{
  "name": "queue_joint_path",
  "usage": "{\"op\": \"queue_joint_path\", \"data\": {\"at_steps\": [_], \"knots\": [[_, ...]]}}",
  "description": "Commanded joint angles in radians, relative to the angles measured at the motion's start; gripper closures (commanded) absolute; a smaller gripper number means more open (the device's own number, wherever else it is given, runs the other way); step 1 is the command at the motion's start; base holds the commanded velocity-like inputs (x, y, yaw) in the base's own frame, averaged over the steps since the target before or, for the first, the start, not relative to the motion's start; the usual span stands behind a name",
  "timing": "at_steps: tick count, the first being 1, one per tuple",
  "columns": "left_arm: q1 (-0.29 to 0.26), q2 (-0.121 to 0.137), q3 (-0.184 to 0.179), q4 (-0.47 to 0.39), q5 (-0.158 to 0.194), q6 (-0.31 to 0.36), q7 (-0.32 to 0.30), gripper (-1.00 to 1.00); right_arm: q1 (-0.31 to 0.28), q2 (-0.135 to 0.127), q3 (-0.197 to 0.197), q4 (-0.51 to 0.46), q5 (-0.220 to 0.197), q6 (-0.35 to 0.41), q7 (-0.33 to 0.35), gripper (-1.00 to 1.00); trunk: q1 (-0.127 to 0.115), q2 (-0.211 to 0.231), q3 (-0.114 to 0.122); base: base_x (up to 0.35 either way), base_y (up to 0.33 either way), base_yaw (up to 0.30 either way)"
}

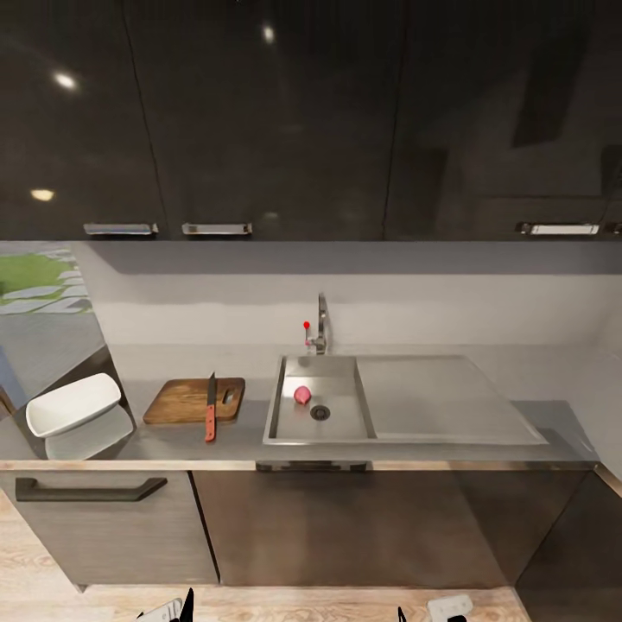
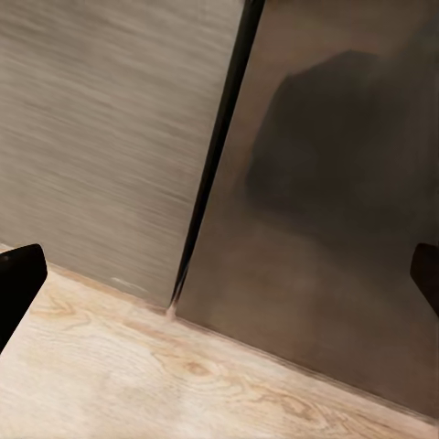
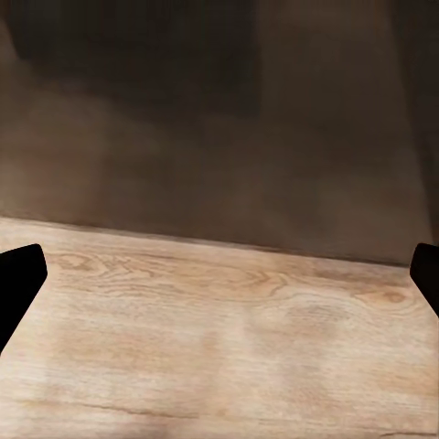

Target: In the kitchen, take the Vidalia onion out of the sink, dice it on the chopping board with the paring knife, put the diced onion into the bowl on the countertop, then place both the paring knife and the chopping board into the sink.

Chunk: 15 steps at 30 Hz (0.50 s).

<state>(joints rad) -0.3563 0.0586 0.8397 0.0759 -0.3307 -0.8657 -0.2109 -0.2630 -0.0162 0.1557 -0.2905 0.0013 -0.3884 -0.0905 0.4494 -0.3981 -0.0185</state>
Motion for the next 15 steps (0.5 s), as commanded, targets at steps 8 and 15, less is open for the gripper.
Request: {"op": "queue_joint_path", "data": {"at_steps": [8, 15], "knots": [[-0.001, 0.001, 0.009, 0.004, -0.004, -0.004, -0.004, -1.0, -0.001, -0.003, 0.008, 0.008, 0.001, -0.002, -0.006, -1.0, 0.001, -0.002, 0.0, 0.0, 0.0, 0.0], [-0.001, 0.001, 0.009, 0.004, -0.004, 0.015, -0.004, -1.0, -0.001, -0.002, 0.008, 0.021, 0.003, -0.003, -0.005, -1.0, 0.001, -0.002, 0.0, 0.0, 0.0, 0.0]]}}
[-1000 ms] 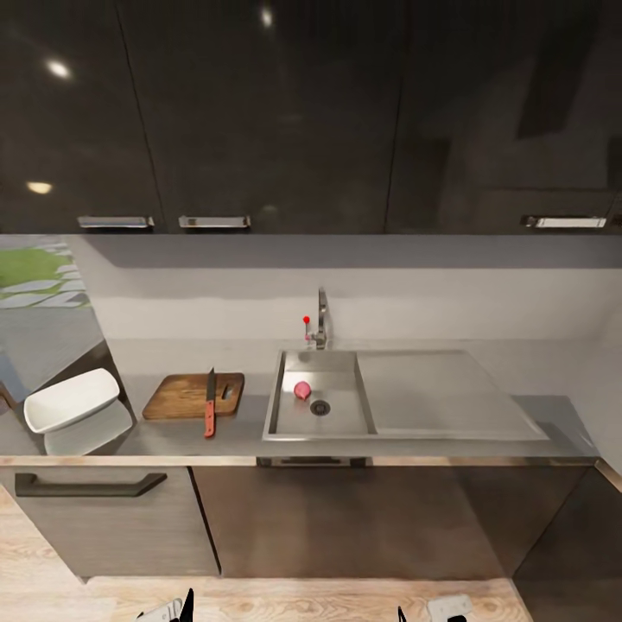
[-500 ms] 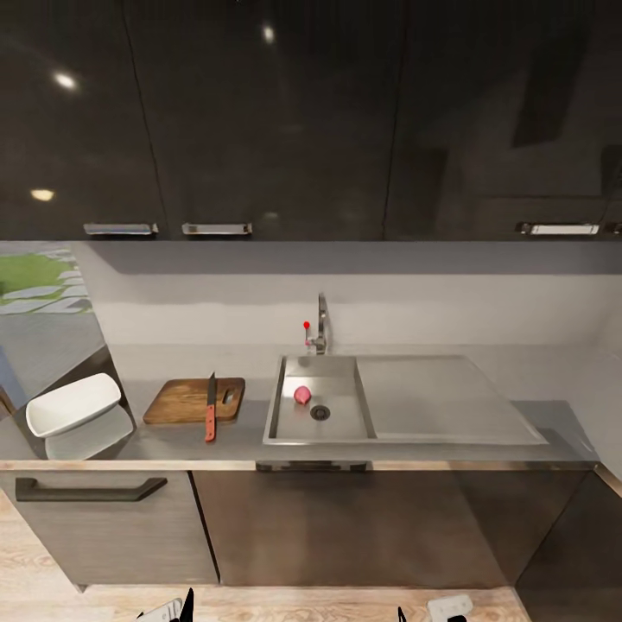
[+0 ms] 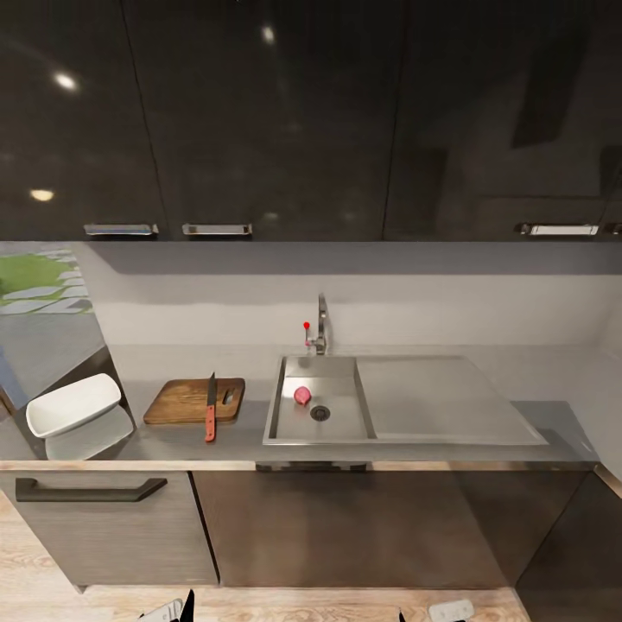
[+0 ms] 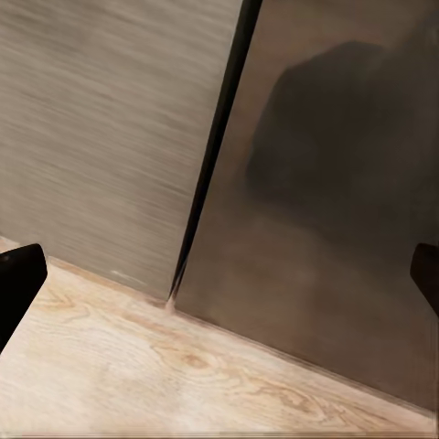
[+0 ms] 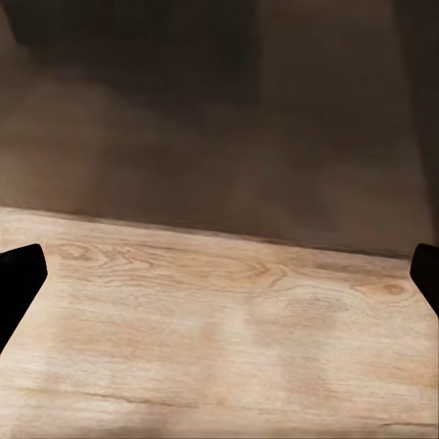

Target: In the kitchen, take the Vidalia onion out of the sink, dice it on the chopping board with the paring knife, put the diced onion into the bowl on the countertop, then place both the paring knife and the chopping board into the sink.

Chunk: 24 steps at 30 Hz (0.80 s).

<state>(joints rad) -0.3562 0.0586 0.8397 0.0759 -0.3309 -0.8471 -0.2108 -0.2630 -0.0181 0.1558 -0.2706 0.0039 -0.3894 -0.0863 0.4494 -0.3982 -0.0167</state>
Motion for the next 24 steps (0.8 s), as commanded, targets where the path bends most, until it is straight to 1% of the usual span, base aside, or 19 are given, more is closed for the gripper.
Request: {"op": "queue_joint_path", "data": {"at_steps": [1, 11, 14, 15, 17, 18, 19, 20, 22, 23, 24], "knots": [[-0.001, 0.001, 0.009, 0.004, -0.003, -0.001, -0.004, -1.0, -0.001, -0.001, 0.008, 0.001, 0.001, -0.002, -0.009, -1.0, 0.001, -0.002, -0.002, 0.0, 0.0, 0.0], [-0.001, 0.001, 0.007, 0.004, -0.003, 0.021, -0.004, -1.0, -0.001, 0.001, 0.009, 0.004, -0.001, -0.001, -0.01, -1.0, 0.001, -0.002, -0.002, 0.0, 0.0, 0.0], [-0.002, 0.001, 0.008, 0.003, -0.004, 0.089, -0.003, -1.0, -0.001, 0.001, 0.009, 0.005, -0.001, -0.001, -0.01, -1.0, 0.001, -0.002, -0.002, 0.0, 0.0, 0.0], [-0.001, 0.0, 0.007, 0.001, -0.005, 0.157, -0.003, -1.0, -0.001, 0.001, 0.009, 0.005, -0.001, -0.001, -0.01, -1.0, 0.001, -0.002, -0.002, 0.0, 0.0, 0.0], [-0.001, -0.002, 0.005, -0.002, -0.006, 0.238, -0.003, -1.0, -0.001, 0.001, 0.009, 0.006, -0.001, 0.0, -0.01, -1.0, 0.001, -0.002, -0.002, 0.0, 0.0, 0.0], [-0.001, -0.006, 0.0, -0.008, -0.008, 0.325, -0.003, -1.0, -0.001, 0.001, 0.009, 0.006, -0.001, 0.0, -0.01, -1.0, 0.001, -0.002, -0.002, 0.0, 0.0, 0.0], [-0.001, -0.01, -0.005, -0.014, -0.01, 0.367, -0.003, -1.0, -0.001, 0.001, 0.009, 0.006, -0.001, 0.0, -0.01, -1.0, 0.001, -0.002, -0.002, 0.0, 0.0, 0.0], [-0.001, -0.019, -0.02, -0.032, -0.017, 0.447, -0.002, -1.0, -0.001, 0.001, 0.009, 0.006, -0.001, 0.0, -0.01, -1.0, 0.001, -0.002, -0.002, 0.0, 0.0, 0.0], [-0.001, -0.032, -0.041, -0.063, -0.029, 0.519, -0.002, -1.0, -0.001, 0.001, 0.009, 0.007, -0.001, 0.0, -0.01, -1.0, 0.001, -0.002, -0.002, 0.0, 0.0, 0.0], [-0.001, -0.055, -0.067, -0.107, -0.046, 0.586, -0.001, -1.0, -0.001, 0.001, 0.009, 0.007, -0.001, 0.0, -0.01, -1.0, 0.001, -0.002, -0.002, 0.0, 0.0, 0.0], [-0.001, -0.07, -0.083, -0.134, -0.056, 0.619, -0.001, -1.0, -0.001, 0.001, 0.008, 0.007, -0.001, 0.0, -0.01, -1.0, 0.001, -0.002, -0.002, 0.0, 0.0, 0.0]]}}
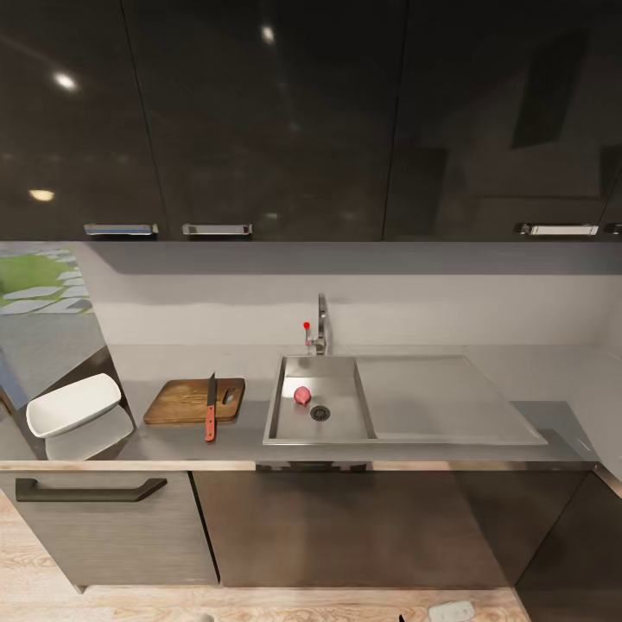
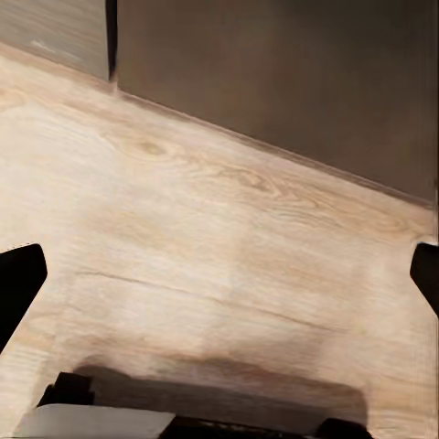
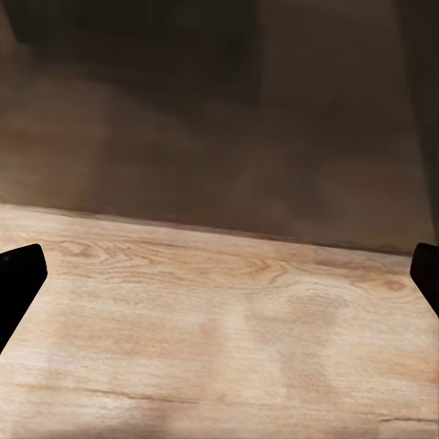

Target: In the kitchen, take the Vidalia onion out of the sink, dice it on the chopping board with the paring knife, put the diced onion into the bowl on the countertop, then place both the paring knife and the chopping board into the sink.

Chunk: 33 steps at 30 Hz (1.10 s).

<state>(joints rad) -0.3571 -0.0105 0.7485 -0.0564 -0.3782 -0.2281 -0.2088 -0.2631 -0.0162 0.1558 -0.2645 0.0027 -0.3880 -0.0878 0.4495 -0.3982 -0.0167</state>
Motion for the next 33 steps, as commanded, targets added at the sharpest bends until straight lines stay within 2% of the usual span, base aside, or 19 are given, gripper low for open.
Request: {"op": "queue_joint_path", "data": {"at_steps": [1, 2, 3, 5, 6, 7, 8, 9, 10, 11, 12, 14, 15, 16, 18, 22, 23, 26, 33], "knots": [[0.0, -0.034, -0.025, -0.066, -0.029, 0.066, -0.002, -1.0, -0.001, -0.001, 0.008, 0.001, 0.0, -0.002, -0.009, -1.0, 0.001, -0.002, -0.002, 0.0, 0.0, 0.0], [0.0, -0.051, -0.043, -0.103, -0.039, 0.101, -0.001, -1.0, -0.001, -0.001, 0.008, 0.001, 0.0, -0.002, -0.009, -1.0, 0.001, -0.002, -0.002, 0.0, 0.0, 0.0], [0.0, -0.078, -0.081, -0.179, -0.058, 0.173, -0.001, -1.0, -0.001, -0.001, 0.008, 0.001, 0.0, -0.002, -0.009, -1.0, 0.001, -0.002, -0.002, 0.0, 0.0, 0.0], [0.0, -0.097, -0.119, -0.252, -0.071, 0.248, 0.0, -1.0, -0.001, -0.001, 0.008, 0.001, 0.0, -0.002, -0.009, -1.0, 0.001, -0.002, -0.002, 0.0, 0.0, 0.0], [0.0, -0.111, -0.157, -0.321, -0.079, 0.326, -0.001, -1.0, -0.001, -0.001, 0.008, 0.001, 0.0, -0.002, -0.009, -1.0, 0.001, -0.002, -0.002, 0.0, 0.0, 0.0], [0.0, -0.116, -0.175, -0.355, -0.082, 0.364, -0.001, -1.0, -0.001, -0.001, 0.008, 0.001, 0.0, -0.002, -0.009, -1.0, 0.001, -0.002, -0.002, 0.0, 0.0, 0.0], [0.0, -0.123, -0.213, -0.423, -0.085, 0.436, -0.001, -1.0, -0.001, -0.001, 0.008, 0.001, 0.0, -0.002, -0.009, -1.0, 0.001, -0.002, -0.002, 0.0, 0.0, 0.0], [0.0, -0.126, -0.232, -0.459, -0.086, 0.47, -0.001, -1.0, -0.001, -0.001, 0.008, 0.001, 0.0, -0.002, -0.009, -1.0, 0.001, -0.002, -0.002, 0.0, 0.0, 0.0], [0.0, -0.132, -0.293, -0.571, -0.087, 0.561, -0.001, -1.0, -0.001, -0.001, 0.008, 0.001, 0.0, -0.002, -0.009, -1.0, 0.001, -0.002, -0.002, 0.0, 0.0, 0.0], [0.0, -0.134, -0.315, -0.609, -0.087, 0.588, -0.001, -1.0, -0.001, -0.001, 0.008, 0.001, 0.0, -0.002, -0.009, -1.0, 0.001, -0.002, -0.002, 0.0, 0.0, 0.0], [0.0, -0.139, -0.425, -0.8, -0.07, 0.724, -0.002, -1.0, -0.001, -0.001, 0.008, 0.001, 0.0, -0.002, -0.009, -1.0, 0.001, -0.002, -0.002, 0.0, 0.0, 0.0], [0.0, -0.14, -0.465, -0.881, -0.052, 0.781, -0.002, -1.0, -0.001, -0.001, 0.008, 0.001, 0.0, -0.002, -0.009, -1.0, 0.001, -0.002, -0.002, 0.0, 0.0, 0.0], [0.0, -0.14, -0.5, -0.965, -0.027, 0.839, -0.002, -1.0, -0.001, -0.001, 0.008, 0.001, 0.0, -0.002, -0.009, -1.0, 0.001, -0.002, -0.002, 0.0, 0.0, 0.0], [0.0, -0.14, -0.518, -1.006, -0.012, 0.867, -0.002, -1.0, -0.001, -0.001, 0.008, 0.001, 0.0, -0.002, -0.009, -1.0, 0.001, -0.002, -0.002, 0.0, 0.0, 0.0], [0.0, -0.139, -0.589, -1.166, 0.051, 0.968, -0.003, -1.0, -0.001, -0.001, 0.008, 0.001, 0.0, -0.002, -0.009, -1.0, 0.001, -0.002, -0.002, 0.0, 0.0, 0.0], [0.0, -0.138, -0.681, -1.358, 0.129, 1.053, -0.004, -1.0, -0.001, -0.001, 0.008, 0.001, 0.0, -0.002, -0.009, -1.0, 0.001, -0.002, -0.002, 0.0, 0.0, 0.0], [0.0, -0.138, -0.705, -1.405, 0.14, 1.065, -0.004, -1.0, -0.001, -0.001, 0.008, 0.001, 0.0, -0.002, -0.009, -1.0, 0.001, -0.002, -0.002, 0.0, 0.0, 0.0], [-0.001, -0.139, -0.742, -1.459, 0.153, 1.078, -0.003, -1.0, -0.001, -0.001, 0.008, 0.001, 0.0, -0.002, -0.009, -1.0, 0.001, -0.002, -0.002, 0.0, 0.0, 0.0], [-0.035, -0.14, -0.767, -1.492, 0.164, 1.107, -0.003, -1.0, -0.001, -0.001, 0.008, 0.008, 0.0, -0.002, -0.009, -1.0, 0.001, -0.002, -0.002, 0.0, 0.0, 0.0]]}}
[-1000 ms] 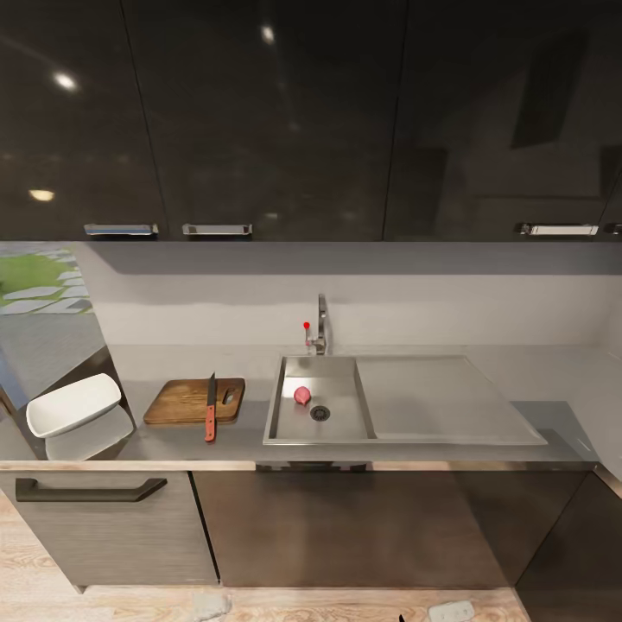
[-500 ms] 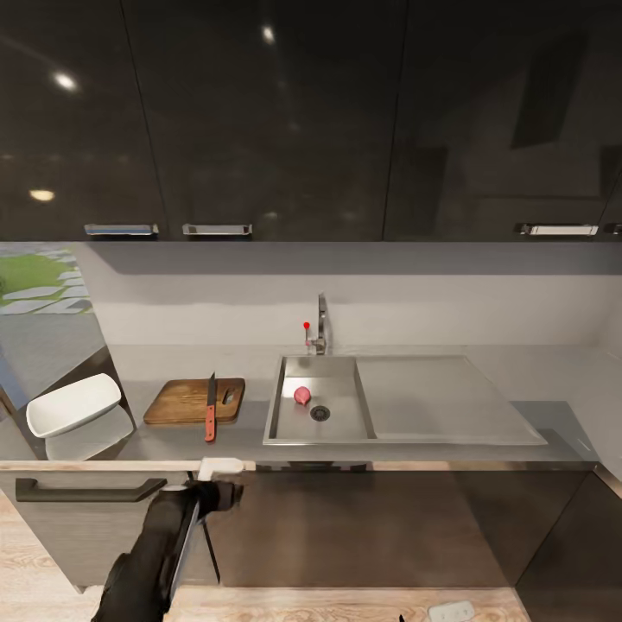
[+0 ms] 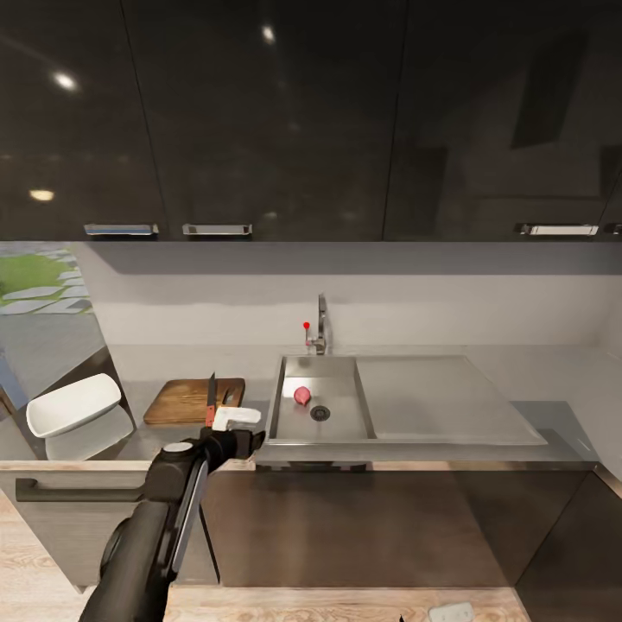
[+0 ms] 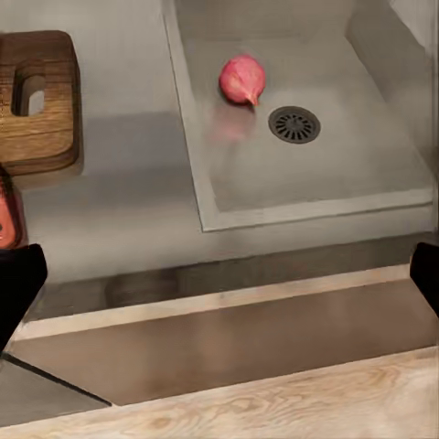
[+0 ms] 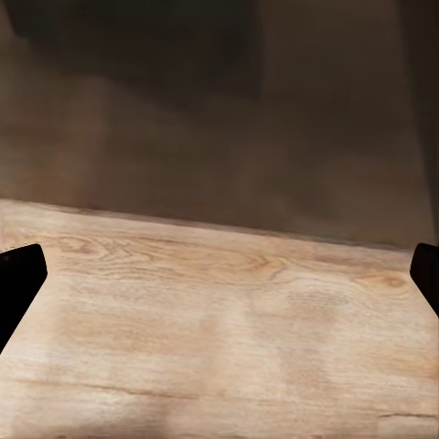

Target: In the kitchen, take the Vidalia onion out of the sink, dice it on the chopping board with the paring knife, put the diced onion into the bowl on the countertop, then place both the paring knife and the chopping board into the sink.

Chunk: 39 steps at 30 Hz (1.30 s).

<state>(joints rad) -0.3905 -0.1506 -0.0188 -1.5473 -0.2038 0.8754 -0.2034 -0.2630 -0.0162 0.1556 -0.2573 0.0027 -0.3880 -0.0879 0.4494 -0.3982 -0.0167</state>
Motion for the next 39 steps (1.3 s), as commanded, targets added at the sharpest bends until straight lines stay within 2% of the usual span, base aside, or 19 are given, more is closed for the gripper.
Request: {"op": "queue_joint_path", "data": {"at_steps": [1, 3, 4, 7, 11, 25, 39], "knots": [[-0.025, -0.001, -0.001, -0.002, -0.01, 0.018, -0.008, -1.0, -0.001, -0.001, 0.008, 0.005, 0.0, -0.002, -0.009, -1.0, 0.001, -0.002, -0.002, 0.0, 0.0, 0.0], [-0.074, -0.001, -0.002, 0.001, -0.007, 0.05, -0.008, -1.0, -0.001, -0.001, 0.008, 0.009, 0.0, -0.002, -0.009, -1.0, 0.001, -0.002, -0.002, 0.0, 0.0, 0.0], [-0.166, -0.001, -0.002, 0.031, -0.005, 0.1, -0.008, -1.0, -0.001, 0.0, 0.008, 0.012, 0.0, -0.002, -0.009, -1.0, 0.001, -0.002, -0.002, 0.0, 0.0, 0.0], [-0.25, -0.001, -0.003, 0.092, -0.004, 0.118, -0.007, -1.0, -0.001, 0.002, 0.008, 0.013, 0.0, -0.002, -0.009, -1.0, 0.001, -0.002, -0.002, 0.0, 0.0, 0.0], [-0.287, -0.001, -0.003, 0.124, -0.005, 0.125, -0.007, -1.0, -0.001, 0.005, 0.008, 0.013, -0.001, -0.003, -0.01, -1.0, 0.001, -0.002, -0.002, 0.0, 0.0, 0.0], [-0.299, 0.019, -0.003, 0.097, -0.008, 0.127, -0.008, -1.0, -0.001, 0.009, 0.008, 0.013, -0.001, -0.002, -0.01, -1.0, 0.001, -0.002, -0.002, 0.013, -0.015, 0.0], [-0.299, 0.017, -0.003, 0.106, -0.009, 0.126, -0.008, -1.0, -0.001, 0.01, 0.008, 0.013, -0.001, -0.002, -0.009, -1.0, 0.001, -0.002, -0.002, 0.133, -0.248, 0.0]]}}
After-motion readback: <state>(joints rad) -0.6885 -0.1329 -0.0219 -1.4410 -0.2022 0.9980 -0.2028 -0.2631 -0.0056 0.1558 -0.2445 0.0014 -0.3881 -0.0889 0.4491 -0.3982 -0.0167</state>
